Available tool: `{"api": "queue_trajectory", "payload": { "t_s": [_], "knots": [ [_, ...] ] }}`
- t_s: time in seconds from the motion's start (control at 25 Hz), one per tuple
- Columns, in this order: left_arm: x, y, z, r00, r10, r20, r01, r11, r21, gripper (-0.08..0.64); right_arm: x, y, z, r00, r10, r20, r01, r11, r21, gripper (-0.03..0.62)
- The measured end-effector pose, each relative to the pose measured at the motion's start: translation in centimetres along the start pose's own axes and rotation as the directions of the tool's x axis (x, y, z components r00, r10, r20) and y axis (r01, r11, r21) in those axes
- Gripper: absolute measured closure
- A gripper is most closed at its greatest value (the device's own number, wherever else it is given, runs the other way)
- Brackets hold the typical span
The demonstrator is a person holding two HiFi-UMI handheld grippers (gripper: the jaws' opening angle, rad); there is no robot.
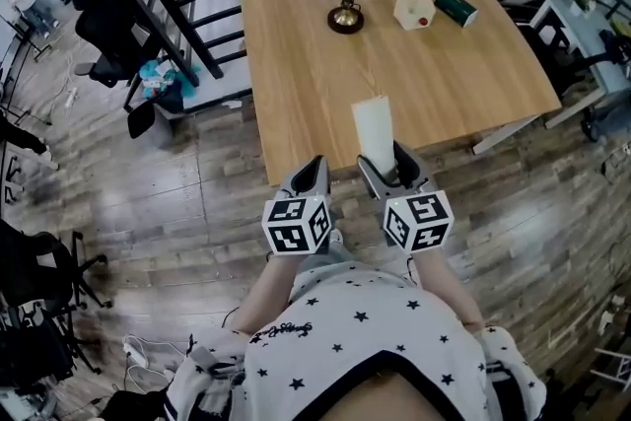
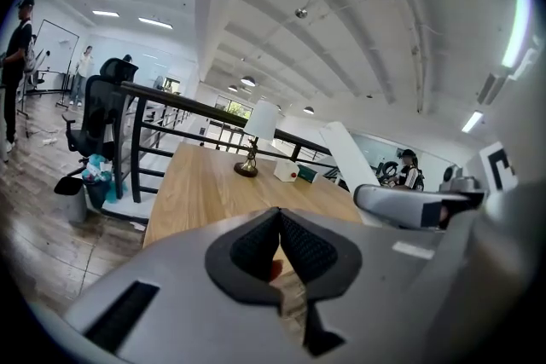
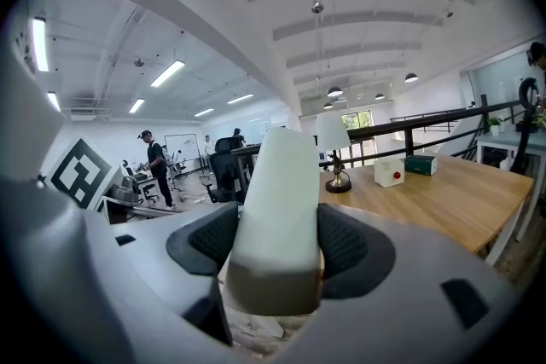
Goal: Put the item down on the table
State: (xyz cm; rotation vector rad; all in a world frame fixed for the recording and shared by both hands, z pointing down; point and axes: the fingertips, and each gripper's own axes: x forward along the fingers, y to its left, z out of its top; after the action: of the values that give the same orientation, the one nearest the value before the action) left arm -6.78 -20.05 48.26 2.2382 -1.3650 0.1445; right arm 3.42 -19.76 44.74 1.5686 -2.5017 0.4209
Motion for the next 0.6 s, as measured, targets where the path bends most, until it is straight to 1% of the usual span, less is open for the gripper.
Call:
{"api": "queue_trajectory", "payload": {
  "t_s": [0.24, 0.36, 0.6],
  "knots": [
    [2.7, 4.0, 1.9, 1.0, -0.002, -0.009, 0.002, 1.0, -0.008, 0.548, 5.4, -0.3, 0.4, 1.0, -0.01, -0.016, 0.01, 1.0, 0.004, 0.305],
    [3.8, 5.7, 2.5, 1.0, 0.009, -0.013, -0.009, 1.0, -0.02, 0.548, 8.0, -0.7, 0.2, 0.999, -0.008, -0.038, 0.009, 1.0, 0.011, 0.305],
    [5.5, 8.7, 2.5, 0.999, 0.046, -0.02, -0.047, 0.997, -0.06, 0.548, 12.9, -1.9, -1.8, 0.995, 0.003, -0.105, -0.003, 1.0, 0.001, 0.305]
  ]
}}
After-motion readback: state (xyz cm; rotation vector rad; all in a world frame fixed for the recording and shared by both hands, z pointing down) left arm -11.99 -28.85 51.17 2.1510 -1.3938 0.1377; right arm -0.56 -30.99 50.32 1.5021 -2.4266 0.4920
